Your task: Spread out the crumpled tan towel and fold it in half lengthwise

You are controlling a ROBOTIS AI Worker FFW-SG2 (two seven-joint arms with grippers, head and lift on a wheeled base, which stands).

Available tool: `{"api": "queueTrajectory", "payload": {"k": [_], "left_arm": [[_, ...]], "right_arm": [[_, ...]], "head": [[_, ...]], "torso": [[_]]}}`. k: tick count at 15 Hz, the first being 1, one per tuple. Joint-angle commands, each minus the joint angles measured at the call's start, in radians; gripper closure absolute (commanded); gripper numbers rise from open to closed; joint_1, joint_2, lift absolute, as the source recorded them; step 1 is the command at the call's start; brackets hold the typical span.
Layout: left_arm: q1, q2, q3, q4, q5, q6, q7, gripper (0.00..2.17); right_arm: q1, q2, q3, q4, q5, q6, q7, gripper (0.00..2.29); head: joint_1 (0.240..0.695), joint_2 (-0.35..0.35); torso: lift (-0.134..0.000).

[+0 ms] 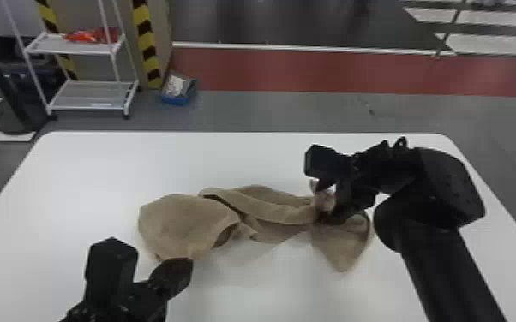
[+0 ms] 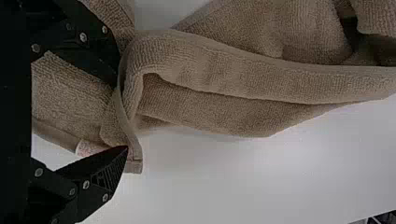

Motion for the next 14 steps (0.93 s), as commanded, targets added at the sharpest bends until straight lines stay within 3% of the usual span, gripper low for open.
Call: {"api": "queueTrajectory", "payload": {"k": [1, 3, 5, 7, 9, 12, 14], "left_arm": [[0.001, -0.003, 0.002, 0.001, 0.000, -0.008, 0.000, 1.25], [0.001, -0.003, 0.002, 0.001, 0.000, -0.011, 0.000, 1.25], [-0.001, -0.003, 0.001, 0.002, 0.000, -0.011, 0.000, 1.25], [0.001, -0.003, -0.001, 0.002, 0.001, -0.011, 0.000, 1.25], [0.001, -0.003, 0.001, 0.002, 0.001, -0.014, 0.003, 1.25], [-0.017, -0.003, 0.007, 0.001, 0.001, -0.014, 0.005, 1.25], [-0.028, -0.003, 0.013, 0.002, 0.006, -0.014, 0.003, 1.25]], "right_arm": [[-0.002, 0.002, -0.012, 0.002, -0.005, -0.001, 0.008, 0.95], [-0.002, 0.000, -0.032, 0.002, -0.011, -0.004, 0.008, 1.42], [0.009, -0.003, -0.041, 0.002, -0.013, -0.016, 0.008, 1.54], [0.020, -0.003, -0.070, -0.011, -0.022, -0.019, 0.008, 2.10], [0.041, -0.003, -0.121, -0.076, -0.074, -0.013, 0.008, 2.10], [0.098, -0.012, -0.231, -0.277, -0.197, -0.013, 0.008, 2.10], [0.202, -0.043, -0.262, -0.425, -0.267, -0.013, 0.008, 2.10]], "head": [[0.695, -0.055], [0.695, -0.054], [0.695, -0.061], [0.695, -0.067], [0.695, -0.078], [0.695, -0.090], [0.695, -0.110]], "torso": [[-0.125], [-0.125], [-0.125], [-0.125], [-0.125], [-0.125], [-0.125]]}}
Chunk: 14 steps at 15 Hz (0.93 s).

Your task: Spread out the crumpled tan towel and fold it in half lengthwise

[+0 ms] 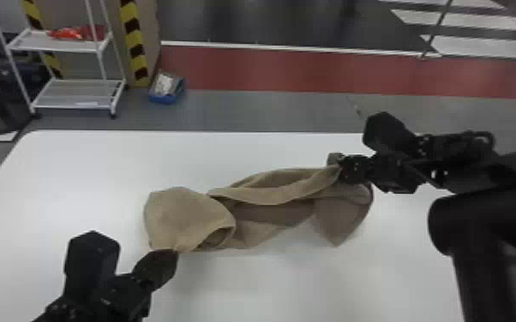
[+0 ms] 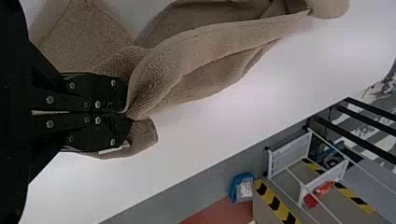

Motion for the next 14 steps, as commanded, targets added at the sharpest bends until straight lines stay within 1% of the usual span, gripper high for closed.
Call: {"api": "queueTrajectory", "payload": {"k": [1, 2, 3, 4, 5, 6, 7, 8, 9, 10, 11, 14], "left_arm": [[-0.010, -0.003, 0.004, 0.001, 0.003, 0.001, -0.002, 1.25], [-0.013, -0.003, 0.004, 0.008, 0.004, 0.001, -0.004, 1.25], [-0.020, -0.003, 0.004, 0.017, 0.004, 0.001, -0.004, 1.25], [-0.029, -0.003, 0.004, 0.030, 0.004, 0.001, -0.004, 1.25], [-0.040, -0.003, 0.004, 0.040, 0.006, 0.001, -0.005, 1.25], [-0.046, -0.003, 0.004, 0.047, 0.009, 0.001, -0.005, 1.25], [-0.052, -0.003, 0.001, 0.054, 0.010, 0.001, -0.007, 1.25], [-0.056, -0.003, 0.001, 0.060, 0.012, 0.001, -0.007, 1.25], [-0.059, -0.003, 0.001, 0.065, 0.012, 0.001, -0.007, 1.25], [-0.061, -0.003, 0.001, 0.066, 0.012, 0.001, -0.007, 1.25], [-0.061, -0.003, 0.002, 0.066, 0.012, 0.001, -0.009, 1.25], [-0.061, -0.003, 0.005, 0.066, 0.015, 0.001, -0.012, 1.25]], "right_arm": [[0.176, -0.052, -0.031, -0.191, -0.059, -0.016, 0.008, 2.08], [0.282, -0.066, -0.042, -0.257, -0.059, -0.072, 0.008, 2.07], [0.362, -0.068, -0.062, -0.292, -0.048, -0.130, 0.008, 1.96], [0.435, -0.071, -0.082, -0.317, -0.031, -0.176, 0.008, 1.92], [0.484, -0.072, -0.107, -0.336, -0.031, -0.194, 0.002, 1.74], [0.514, -0.072, -0.125, -0.352, -0.036, -0.194, 0.002, 1.15], [0.535, -0.071, -0.148, -0.373, -0.057, -0.185, 0.003, 0.36], [0.540, -0.071, -0.159, -0.389, -0.067, -0.182, 0.008, 0.04], [0.537, -0.071, -0.169, -0.398, -0.083, -0.176, 0.008, 0.02], [0.523, -0.071, -0.176, -0.401, -0.116, -0.164, 0.008, 0.02], [0.494, -0.069, -0.177, -0.401, -0.143, -0.118, 0.008, 0.02], [0.398, -0.060, -0.163, -0.372, -0.186, 0.023, 0.008, 0.03]], "head": [[0.695, -0.115], [0.695, -0.122], [0.695, -0.131], [0.695, -0.139], [0.695, -0.145], [0.695, -0.153], [0.695, -0.165], [0.695, -0.177], [0.695, -0.201], [0.695, -0.209], [0.695, -0.212], [0.695, -0.208]], "torso": [[-0.125], [-0.125], [-0.125], [-0.125], [-0.125], [-0.125], [-0.125], [-0.125], [-0.125], [-0.125], [-0.125], [-0.125]]}}
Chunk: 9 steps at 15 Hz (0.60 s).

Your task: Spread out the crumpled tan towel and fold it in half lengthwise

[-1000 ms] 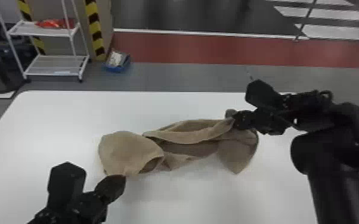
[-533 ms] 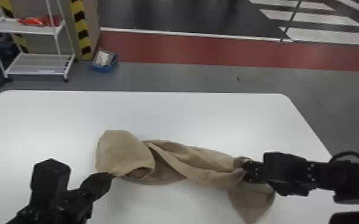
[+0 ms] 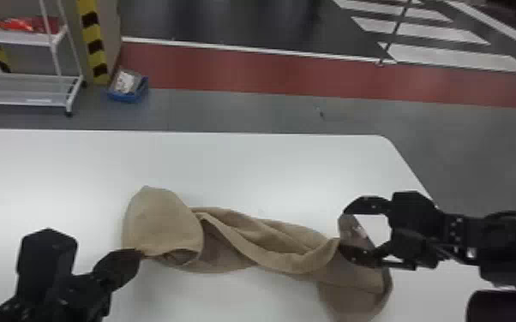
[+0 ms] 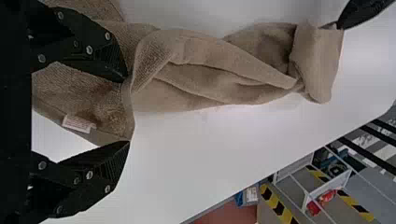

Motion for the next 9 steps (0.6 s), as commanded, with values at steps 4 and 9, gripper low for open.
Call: {"api": "queueTrajectory", "payload": {"k": [4, 9], "left_arm": [[0.000, -0.003, 0.009, 0.002, 0.001, -0.003, -0.002, 1.25], [-0.009, -0.003, 0.009, 0.009, -0.001, 0.001, -0.004, 1.25]], "right_arm": [[-0.115, 0.017, -0.001, 0.079, -0.090, 0.185, 0.003, 0.05], [-0.133, 0.008, -0.095, 0.086, -0.180, 0.228, 0.003, 0.06]], "head": [[0.695, -0.199], [0.695, -0.205]], "torso": [[-0.125], [-0.125]]}}
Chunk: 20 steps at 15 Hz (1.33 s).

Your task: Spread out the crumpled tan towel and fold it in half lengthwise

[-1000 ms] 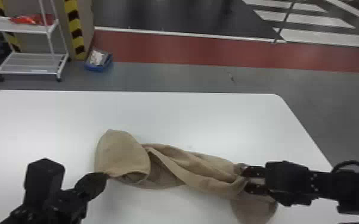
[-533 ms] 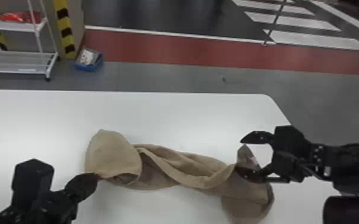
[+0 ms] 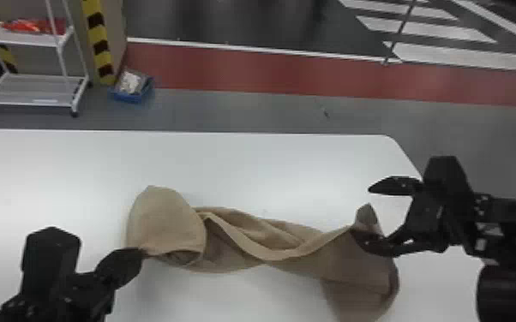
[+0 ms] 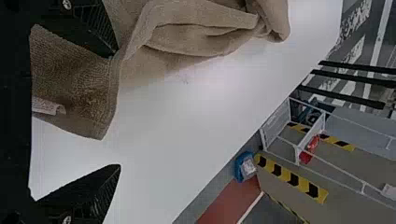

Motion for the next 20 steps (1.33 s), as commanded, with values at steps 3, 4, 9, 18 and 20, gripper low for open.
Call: {"api": "queueTrajectory", "payload": {"k": [3, 4, 9, 18, 20], "left_arm": [[-0.002, -0.003, -0.001, 0.003, -0.001, 0.000, 0.000, 1.25], [-0.002, -0.003, -0.001, 0.003, -0.001, 0.000, 0.000, 1.25], [0.004, -0.003, -0.004, 0.003, -0.002, 0.000, 0.000, 1.25], [0.015, -0.003, 0.005, -0.005, 0.001, -0.003, -0.002, 1.25], [0.015, -0.003, 0.005, -0.005, 0.001, -0.003, -0.002, 1.25]], "right_arm": [[-0.039, -0.013, -0.093, 0.000, -0.104, 0.098, 0.003, 0.06], [-0.042, -0.013, -0.107, 0.003, -0.120, 0.113, 0.003, 0.06], [-0.090, -0.022, -0.112, 0.178, -0.075, 0.089, 0.003, 0.18], [-0.156, -0.120, 0.143, 0.269, 0.367, -0.325, 0.003, 0.19], [-0.185, -0.122, 0.189, 0.319, 0.425, -0.335, 0.003, 0.19]], "head": [[0.695, -0.237], [0.695, -0.245], [0.695, -0.283], [0.695, -0.251], [0.695, -0.246]], "torso": [[-0.125], [-0.125], [-0.125], [-0.125], [-0.125]]}}
